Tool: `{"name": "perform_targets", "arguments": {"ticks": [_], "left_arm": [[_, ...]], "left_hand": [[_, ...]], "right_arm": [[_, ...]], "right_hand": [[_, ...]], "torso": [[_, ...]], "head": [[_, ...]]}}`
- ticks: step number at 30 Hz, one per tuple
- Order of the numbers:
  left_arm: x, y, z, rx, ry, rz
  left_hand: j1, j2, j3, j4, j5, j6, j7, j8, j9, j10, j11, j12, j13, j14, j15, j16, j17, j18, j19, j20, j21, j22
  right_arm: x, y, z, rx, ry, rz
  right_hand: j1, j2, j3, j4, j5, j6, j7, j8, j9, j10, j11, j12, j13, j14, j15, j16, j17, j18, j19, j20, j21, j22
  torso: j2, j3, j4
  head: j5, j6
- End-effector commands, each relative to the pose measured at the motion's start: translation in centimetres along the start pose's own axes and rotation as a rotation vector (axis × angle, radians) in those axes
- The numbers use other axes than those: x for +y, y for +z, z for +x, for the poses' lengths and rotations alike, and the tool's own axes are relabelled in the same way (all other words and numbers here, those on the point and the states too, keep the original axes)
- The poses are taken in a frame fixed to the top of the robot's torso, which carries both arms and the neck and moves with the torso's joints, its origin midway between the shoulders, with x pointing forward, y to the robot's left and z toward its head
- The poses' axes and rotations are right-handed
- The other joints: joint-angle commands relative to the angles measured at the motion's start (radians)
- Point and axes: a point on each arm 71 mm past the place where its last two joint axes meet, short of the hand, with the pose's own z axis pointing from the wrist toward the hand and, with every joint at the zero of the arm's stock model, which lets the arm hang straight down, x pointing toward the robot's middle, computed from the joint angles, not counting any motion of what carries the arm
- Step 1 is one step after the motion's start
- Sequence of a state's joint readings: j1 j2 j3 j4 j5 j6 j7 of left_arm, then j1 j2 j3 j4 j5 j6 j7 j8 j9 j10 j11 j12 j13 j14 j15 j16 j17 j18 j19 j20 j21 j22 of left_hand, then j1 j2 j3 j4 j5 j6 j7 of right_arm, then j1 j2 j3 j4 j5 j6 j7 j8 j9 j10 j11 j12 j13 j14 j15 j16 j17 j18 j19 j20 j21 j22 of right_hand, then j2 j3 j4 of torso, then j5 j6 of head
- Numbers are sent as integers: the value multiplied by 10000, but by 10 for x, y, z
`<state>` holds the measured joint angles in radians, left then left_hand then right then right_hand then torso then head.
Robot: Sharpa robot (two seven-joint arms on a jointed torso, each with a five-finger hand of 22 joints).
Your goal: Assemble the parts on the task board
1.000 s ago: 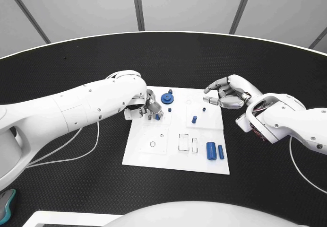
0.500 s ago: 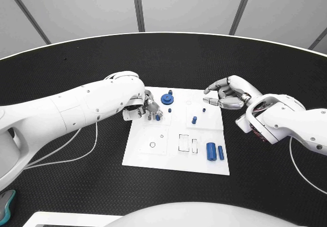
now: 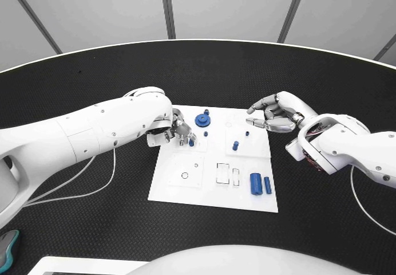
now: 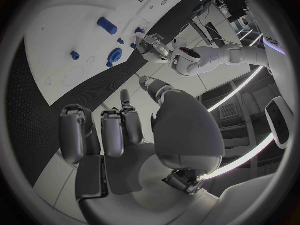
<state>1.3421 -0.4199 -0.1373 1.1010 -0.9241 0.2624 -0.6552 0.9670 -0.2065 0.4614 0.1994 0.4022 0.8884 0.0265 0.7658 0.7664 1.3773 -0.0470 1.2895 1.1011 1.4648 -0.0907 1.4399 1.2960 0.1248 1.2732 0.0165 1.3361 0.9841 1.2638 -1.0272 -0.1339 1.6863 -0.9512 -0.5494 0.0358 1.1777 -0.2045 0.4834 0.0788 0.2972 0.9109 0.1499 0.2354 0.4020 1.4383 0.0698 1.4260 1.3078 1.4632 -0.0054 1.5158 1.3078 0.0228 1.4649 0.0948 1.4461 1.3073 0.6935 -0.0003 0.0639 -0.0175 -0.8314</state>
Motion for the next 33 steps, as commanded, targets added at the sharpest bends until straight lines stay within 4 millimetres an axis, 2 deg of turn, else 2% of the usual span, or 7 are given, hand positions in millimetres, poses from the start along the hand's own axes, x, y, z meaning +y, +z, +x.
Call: {"name": "perform_targets", "arguments": {"ticks": [1, 4, 12, 14, 18, 24, 33], "left_arm": [[2, -1, 0, 46, -105, 12], [5, -2, 0, 83, -219, 40], [15, -8, -3, 197, -513, 103], [18, -12, -8, 192, -672, 134], [25, -21, -23, 112, -1075, 214], [32, -34, -54, -321, -1581, 271], [33, -36, -82, -946, -2089, 301]], "left_hand": [[50, -54, -139, 67, -127, 50, 15, -30, -11, -6, 47, 19, -4, 413, -72, 7, 10, -109, 49, -21, -44, 4], [87, -65, -269, 201, -298, 53, 16, -31, -16, -6, 49, 24, -10, 413, -69, 5, 9, -110, 56, -19, -43, 10], [269, -106, -407, 298, -379, -94, 65, -89, -31, -181, 90, -145, -279, 409, -46, -2, -2, -55, -100, -12, -182, -285], [486, -157, -501, 344, -370, -388, 190, -297, -130, -397, 194, -312, -533, 400, 33, -14, -23, -18, -241, 27, -308, -520], [556, -177, -554, 372, -373, -417, 224, -335, -158, -462, 226, -355, -607, 397, 63, -17, -28, -9, -272, 48, -339, -569], [953, -195, -909, 732, -379, -901, 535, -903, -615, -954, 500, -705, -1194, 381, 299, -24, -52, 86, -598, 236, -641, -1102], [1379, -118, -986, 776, -341, -987, 643, -1125, -895, -1167, 596, -861, -1487, 362, 388, -38, -90, 118, -673, 306, -721, -1239]], "right_arm": [[0, 0, 0, -6, -6, 3], [-1, 1, 0, -15, -16, 9], [-3, 1, -1, -35, -42, 38], [-3, 2, -2, -41, -49, 47], [-5, 2, -2, -61, -70, 78], [-5, 3, -3, -63, -87, 85], [-6, 4, -2, -53, -96, 87]], "right_hand": [[-51, 4, -4, 37, 54, -77, 8, 53, -9, -10, -50, -60, 1112, 765, -67, -54, 1314, 166, 382, -53, -68, 1199], [-59, 2, -8, 45, 62, -80, 8, 53, -10, -14, -49, -65, 1108, 762, -67, -60, 1304, 167, 380, -53, -74, 1194], [-59, 2, -8, 45, 62, -80, 8, 53, -10, -14, -49, -65, 1108, 762, -67, -60, 1304, 167, 380, -53, -74, 1194], [-59, 2, -8, 45, 62, -80, 8, 53, -10, -14, -49, -65, 1108, 762, -67, -60, 1304, 167, 380, -53, -74, 1194], [-71, 1, -13, 58, 75, -85, 8, 56, -11, -12, -49, -62, 1110, 761, -66, -64, 1298, 169, 377, -53, -82, 1186], [-71, 1, -13, 58, 75, -85, 8, 56, -11, -12, -49, -62, 1110, 761, -66, -64, 1298, 169, 377, -53, -82, 1186], [-71, 1, -13, 58, 75, -85, 8, 56, -11, -12, -49, -62, 1110, 761, -66, -64, 1298, 169, 377, -53, -82, 1186]], "torso": [[-13, 1, 11], [-13, 7, 1], [0, -12, 20], [-6, -7, 24], [-18, -5, 31], [3, 8, -26], [47, 16, -35]], "head": [[10, 7], [39, 33], [66, 104], [68, 142], [4, 225], [103, 385], [152, 572]]}}
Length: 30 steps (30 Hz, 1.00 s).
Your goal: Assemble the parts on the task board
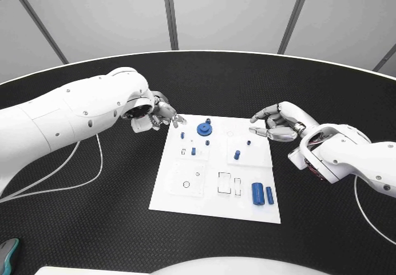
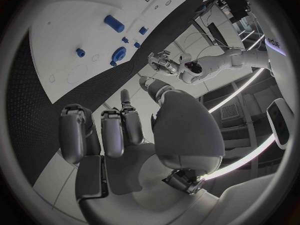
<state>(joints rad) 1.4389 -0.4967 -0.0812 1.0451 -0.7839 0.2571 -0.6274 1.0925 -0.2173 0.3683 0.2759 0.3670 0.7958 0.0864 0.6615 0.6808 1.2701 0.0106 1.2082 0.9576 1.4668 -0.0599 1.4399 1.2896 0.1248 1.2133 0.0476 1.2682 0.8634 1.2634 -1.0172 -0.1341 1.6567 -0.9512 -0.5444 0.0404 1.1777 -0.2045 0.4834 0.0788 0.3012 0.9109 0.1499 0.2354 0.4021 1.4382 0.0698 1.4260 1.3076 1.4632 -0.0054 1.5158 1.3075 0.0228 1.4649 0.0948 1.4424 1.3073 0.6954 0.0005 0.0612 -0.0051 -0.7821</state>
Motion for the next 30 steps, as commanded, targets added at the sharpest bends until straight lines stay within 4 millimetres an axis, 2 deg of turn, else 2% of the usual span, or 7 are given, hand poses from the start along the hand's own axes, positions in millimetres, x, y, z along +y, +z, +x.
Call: {"name": "perform_targets", "arguments": {"ticks": [1, 12, 18, 21, 22, 30], "left_arm": [[-4, 3, -5, -217, 96, -23], [-11, 15, -13, -937, 741, -125], [-11, 22, -9, -961, 812, -143], [-11, 26, -7, -1030, 903, -149], [-10, 27, -6, -1031, 918, -158], [-6, 35, 0, -954, 949, -288]], "left_hand": [[156, -8, -64, 15, 10, -78, 55, -106, -67, -127, 31, -77, -101, 337, 88, -46, -41, 122, -84, -1, -52, -51], [234, -107, -205, 66, -37, -101, 102, -194, -200, -227, 78, -139, -214, 319, 130, -59, -67, 129, -110, 28, -76, -88], [247, -130, -337, 110, -202, -75, 113, -227, -288, -234, 92, -120, -215, 315, 145, -57, -68, 127, -98, 44, -64, -63], [266, -117, -399, 117, -314, -53, 112, -239, -335, -222, 93, -96, -196, 319, 148, -47, -51, 124, -85, 50, -52, -39], [274, -111, -450, 121, -400, -39, 112, -247, -369, -222, 93, -88, -200, 321, 149, -42, -45, 122, -78, 52, -45, -26], [281, -98, -476, 123, -447, -26, 110, -250, -389, -205, 92, -67, -175, 324, 148, -36, -36, 117, -61, 53, -30, 4]], "right_arm": [[0, 0, 0, 6, 3, -7], [2, 0, 1, 15, 25, -30], [3, 0, 2, 17, 37, -44], [3, 0, 2, 26, 44, -60], [3, 0, 2, 28, 46, -63], [4, 0, 3, 43, 58, -79]], "right_hand": [[-71, 3, -12, 61, 39, -85, 8, 57, -12, -10, -49, -61, 1114, 761, -66, -63, 1302, 169, 379, -54, -42, 1189], [-70, 8, -10, 66, 52, -87, 6, 61, -13, -6, -51, -56, 1119, 763, -66, -60, 1310, 166, 384, -54, -35, 1198], [-70, 8, -10, 66, 52, -87, 6, 61, -13, -6, -51, -56, 1119, 763, -66, -60, 1310, 166, 384, -54, -35, 1198], [-70, 8, -10, 66, 52, -87, 6, 61, -13, -6, -51, -56, 1119, 763, -66, -60, 1310, 166, 384, -54, -35, 1198], [-70, 8, -10, 66, 52, -87, 6, 61, -13, -6, -51, -56, 1119, 763, -66, -60, 1310, 166, 384, -54, -35, 1198], [-70, 8, -10, 66, 52, -87, 6, 61, -13, -6, -51, -56, 1119, 763, -66, -60, 1310, 166, 384, -54, -35, 1198]], "torso": [[33, 8, -8], [128, -11, -45], [180, -33, -55], [210, -50, -84], [207, -42, -84], [280, -71, -120]], "head": [[35, 95], [116, 183], [102, 200], [107, 238], [105, 241], [95, 265]]}}
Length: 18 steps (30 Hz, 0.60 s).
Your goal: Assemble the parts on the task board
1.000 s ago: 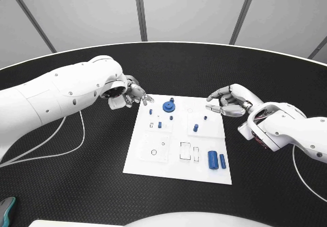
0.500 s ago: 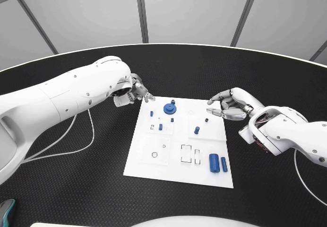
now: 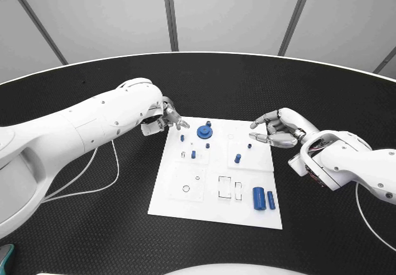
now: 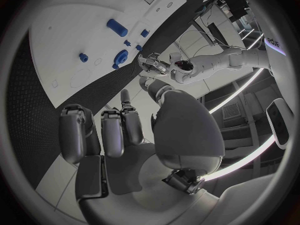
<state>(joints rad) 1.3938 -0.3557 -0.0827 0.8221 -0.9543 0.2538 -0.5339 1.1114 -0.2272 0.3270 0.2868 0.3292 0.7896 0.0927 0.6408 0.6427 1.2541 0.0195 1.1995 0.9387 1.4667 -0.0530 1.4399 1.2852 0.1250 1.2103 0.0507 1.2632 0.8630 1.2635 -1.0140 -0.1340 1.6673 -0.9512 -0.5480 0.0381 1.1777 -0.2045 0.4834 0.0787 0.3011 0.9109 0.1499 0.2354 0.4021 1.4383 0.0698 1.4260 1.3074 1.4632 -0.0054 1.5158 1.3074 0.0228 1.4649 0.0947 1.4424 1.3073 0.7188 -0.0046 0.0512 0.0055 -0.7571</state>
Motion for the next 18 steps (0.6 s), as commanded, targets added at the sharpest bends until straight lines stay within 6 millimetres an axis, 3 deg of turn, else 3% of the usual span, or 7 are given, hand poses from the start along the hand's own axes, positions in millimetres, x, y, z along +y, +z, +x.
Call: {"name": "perform_targets", "arguments": {"ticks": [1, 9, 18], "left_arm": [[1, 1, 1, 22, 0, -32], [4, 3, 4, 207, 84, -134], [5, 3, 6, 492, 251, -229]], "left_hand": [[93, 1, -62, 14, -69, 36, 48, -43, -8, -45, 2, 20, 14, 325, 79, -36, 8, 116, -31, 23, 21, 9], [98, 30, -75, 19, -97, 52, 45, -42, -24, -33, 0, 34, 27, 334, 78, -19, 40, 108, -5, 23, 44, 56], [93, 88, -110, 28, -142, 111, 32, -28, -56, -6, -10, 62, 48, 345, 71, -5, 62, 93, 44, 22, 87, 140]], "right_arm": [[0, 0, 0, 2, 2, -2], [0, 0, 0, 11, 7, -5], [1, 0, 1, 15, 6, -6]], "right_hand": [[-70, 8, -10, 67, 53, -87, 6, 61, -13, -6, -51, -56, 1121, 763, -67, -60, 1312, 166, 384, -53, -35, 1198], [-70, 8, -10, 67, 53, -87, 6, 61, -13, -6, -51, -56, 1121, 763, -67, -60, 1312, 166, 384, -53, -35, 1198], [-70, 8, -10, 67, 53, -87, 6, 61, -13, -6, -51, -56, 1121, 763, -67, -60, 1312, 166, 384, -53, -35, 1198]], "torso": [[53, -24, -25], [80, -44, -27], [60, -32, -26]], "head": [[-6, 22], [9, 26], [21, 2]]}}
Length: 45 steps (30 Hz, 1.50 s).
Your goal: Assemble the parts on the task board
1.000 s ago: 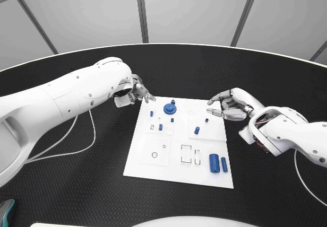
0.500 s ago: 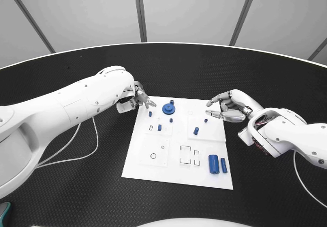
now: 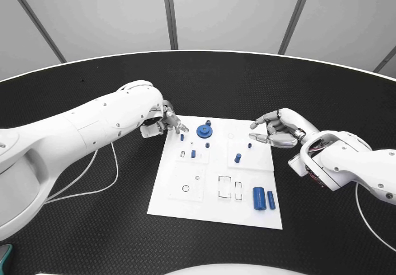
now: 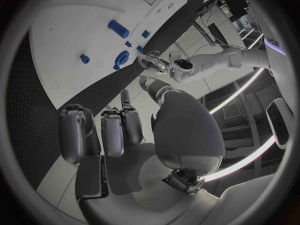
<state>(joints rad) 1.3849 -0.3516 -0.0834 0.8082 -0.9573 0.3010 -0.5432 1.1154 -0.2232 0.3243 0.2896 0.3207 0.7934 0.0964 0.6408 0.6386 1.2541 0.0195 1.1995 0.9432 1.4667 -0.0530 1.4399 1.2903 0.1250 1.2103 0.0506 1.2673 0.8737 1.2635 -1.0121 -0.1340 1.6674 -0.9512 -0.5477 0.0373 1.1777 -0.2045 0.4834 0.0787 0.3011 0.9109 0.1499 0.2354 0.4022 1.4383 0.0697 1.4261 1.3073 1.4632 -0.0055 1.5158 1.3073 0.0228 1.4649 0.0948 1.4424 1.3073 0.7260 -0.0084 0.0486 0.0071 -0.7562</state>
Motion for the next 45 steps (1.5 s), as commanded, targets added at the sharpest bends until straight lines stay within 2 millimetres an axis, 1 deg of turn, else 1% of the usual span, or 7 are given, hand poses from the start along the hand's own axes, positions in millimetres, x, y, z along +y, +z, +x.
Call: {"name": "perform_targets", "arguments": {"ticks": [1, 6, 9, 18, 23, 39, 45], "left_arm": [[0, 0, 1, 93, 55, -31], [1, 0, 2, 229, 140, -53], [1, 0, 2, 274, 170, -39], [0, -1, 3, 334, 212, 19], [-2, -1, 4, 349, 226, 46], [-2, 0, 4, 465, 304, -42], [-2, 0, 4, 428, 281, -66]], "left_hand": [[53, 61, -93, 0, -65, 96, -11, -21, -21, 4, -13, 73, 15, 346, 69, -5, 10, 91, 50, 22, 53, 44], [64, 101, -126, -6, -81, 182, -34, 12, -45, 45, -32, 113, 63, 350, 57, -1, 14, 88, 69, 19, 72, 72], [69, 105, -137, -8, -84, 207, -41, 23, -50, 44, -38, 112, 57, 351, 53, 1, 16, 90, 64, 17, 69, 63], [88, 139, -143, -11, -81, 243, -53, 37, -63, 48, -48, 115, 53, 352, 45, 2, 17, 86, 77, 13, 82, 87], [131, 167, -140, -25, -78, 259, -62, 41, -79, 53, -57, 119, 54, 352, 37, 0, 13, 87, 78, 9, 85, 88], [544, 317, -77, -105, -61, 341, -100, 49, -201, 58, -97, 117, 15, 354, 1, 1, 13, 80, 89, -18, 109, 124], [617, 364, -53, -105, -59, 370, -109, 59, -222, 59, -105, 115, 4, 354, -6, 0, 11, 80, 89, -23, 112, 126]], "right_arm": [[0, 0, 0, 0, -1, 0], [0, 0, 0, -1, -3, 6], [0, 0, 0, 1, -3, 3], [0, 1, 0, 11, 0, -4], [0, 1, 1, 15, 1, -8], [1, 1, 1, 33, 7, -21], [1, 1, 1, 35, 8, -18]], "right_hand": [[-70, 8, -10, 67, 53, -87, 6, 61, -14, -6, -50, -56, 1121, 763, -66, -60, 1313, 165, 384, -54, -35, 1198], [-70, 8, -10, 67, 53, -87, 6, 61, -14, -6, -50, -56, 1121, 763, -66, -60, 1313, 165, 384, -54, -35, 1198], [-70, 8, -10, 67, 53, -87, 6, 61, -14, -6, -50, -56, 1121, 763, -66, -60, 1313, 165, 384, -54, -35, 1198], [-70, 8, -10, 67, 53, -87, 6, 61, -14, -6, -50, -56, 1121, 763, -66, -60, 1313, 165, 384, -54, -35, 1198], [-70, 8, -10, 67, 53, -87, 6, 61, -14, -6, -50, -56, 1121, 763, -66, -60, 1313, 165, 384, -54, -35, 1198], [-70, 8, -10, 67, 53, -87, 6, 61, -14, -6, -50, -56, 1121, 763, -66, -60, 1313, 165, 384, -54, -35, 1198], [-50, 11, -5, 78, 89, -96, 3, 85, -16, 8, -55, -43, 1134, 766, -70, -63, 1316, 162, 393, -58, -31, 1209]], "torso": [[-12, 8, 0], [-3, 7, 7], [-5, 9, -3], [-1, 11, -6], [2, 9, 2], [3, 5, -10], [2, 0, 2]], "head": [[6, -7], [1, -14], [6, -14], [12, -16], [6, -41], [-3, -70], [-9, -78]]}}
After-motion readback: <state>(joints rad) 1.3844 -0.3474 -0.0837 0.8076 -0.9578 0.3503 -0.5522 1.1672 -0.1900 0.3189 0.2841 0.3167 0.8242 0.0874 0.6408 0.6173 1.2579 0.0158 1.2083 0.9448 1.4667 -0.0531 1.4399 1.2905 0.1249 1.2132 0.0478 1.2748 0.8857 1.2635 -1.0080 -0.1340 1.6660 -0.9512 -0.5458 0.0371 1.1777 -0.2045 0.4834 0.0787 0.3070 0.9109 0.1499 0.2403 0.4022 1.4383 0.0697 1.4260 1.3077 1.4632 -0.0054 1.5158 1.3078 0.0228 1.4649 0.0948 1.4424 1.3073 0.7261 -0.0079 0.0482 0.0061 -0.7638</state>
